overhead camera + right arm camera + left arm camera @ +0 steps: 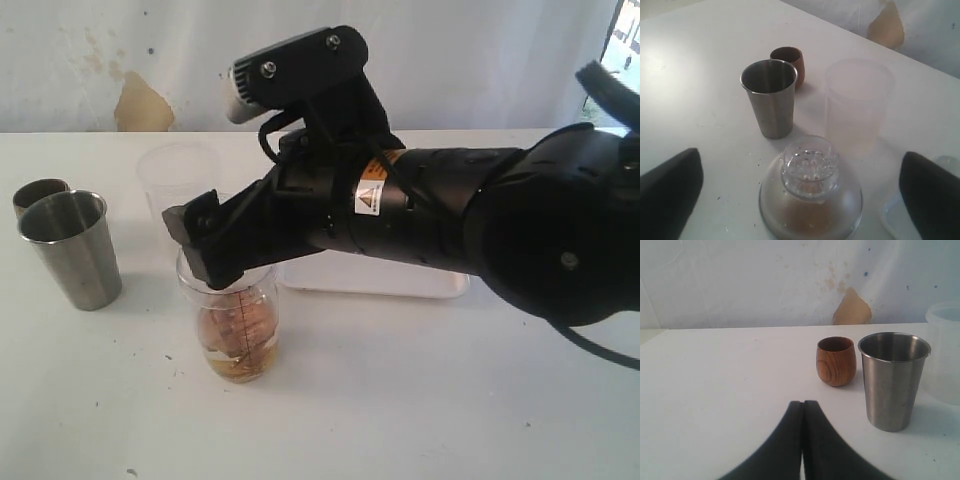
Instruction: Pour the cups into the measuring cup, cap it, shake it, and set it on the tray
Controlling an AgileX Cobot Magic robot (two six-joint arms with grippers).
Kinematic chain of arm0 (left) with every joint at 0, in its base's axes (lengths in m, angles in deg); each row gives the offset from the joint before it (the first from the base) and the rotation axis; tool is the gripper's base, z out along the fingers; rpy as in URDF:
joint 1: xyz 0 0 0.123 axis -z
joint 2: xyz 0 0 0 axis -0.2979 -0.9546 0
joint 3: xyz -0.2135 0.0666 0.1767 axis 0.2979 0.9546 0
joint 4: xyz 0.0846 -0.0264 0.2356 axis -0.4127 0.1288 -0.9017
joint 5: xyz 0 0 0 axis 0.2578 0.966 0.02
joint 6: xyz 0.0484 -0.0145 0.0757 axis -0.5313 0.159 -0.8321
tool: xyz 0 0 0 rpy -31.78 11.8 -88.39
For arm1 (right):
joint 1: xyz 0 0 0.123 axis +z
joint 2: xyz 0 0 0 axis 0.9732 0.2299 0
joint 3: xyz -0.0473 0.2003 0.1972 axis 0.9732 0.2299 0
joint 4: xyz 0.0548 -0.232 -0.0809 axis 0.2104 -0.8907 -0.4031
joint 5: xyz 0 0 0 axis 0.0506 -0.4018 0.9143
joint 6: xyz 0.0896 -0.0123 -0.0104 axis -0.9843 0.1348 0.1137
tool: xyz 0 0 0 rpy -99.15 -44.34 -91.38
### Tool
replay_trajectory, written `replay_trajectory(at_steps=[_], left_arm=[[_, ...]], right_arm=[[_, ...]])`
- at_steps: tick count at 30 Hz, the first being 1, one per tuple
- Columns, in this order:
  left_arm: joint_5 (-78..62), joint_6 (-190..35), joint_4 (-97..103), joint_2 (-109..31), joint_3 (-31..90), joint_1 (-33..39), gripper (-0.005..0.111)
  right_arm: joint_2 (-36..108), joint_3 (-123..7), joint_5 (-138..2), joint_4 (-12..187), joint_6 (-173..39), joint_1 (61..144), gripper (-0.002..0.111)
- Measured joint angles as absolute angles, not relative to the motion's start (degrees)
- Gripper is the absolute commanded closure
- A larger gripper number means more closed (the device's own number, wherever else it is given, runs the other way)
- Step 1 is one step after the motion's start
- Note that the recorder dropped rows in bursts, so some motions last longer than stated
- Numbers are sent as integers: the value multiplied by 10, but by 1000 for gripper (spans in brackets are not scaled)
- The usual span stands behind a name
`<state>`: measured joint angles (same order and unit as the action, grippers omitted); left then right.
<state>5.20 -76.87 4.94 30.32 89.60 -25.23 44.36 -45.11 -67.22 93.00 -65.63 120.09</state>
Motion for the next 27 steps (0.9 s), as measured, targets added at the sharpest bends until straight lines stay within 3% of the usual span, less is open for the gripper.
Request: replay_trajectory(at_steps=[10, 19, 27], left_arm=[[52, -769, 49, 303, 896, -252, 107], [52, -769, 49, 303, 896, -252, 107], [52, -769, 49, 303, 896, -252, 107]], right_arm=[[500, -445, -726, 930, -624, 1205, 3], [508, -314, -484, 930, -634, 1213, 3], [597, -297, -370, 931, -683, 1213, 3]])
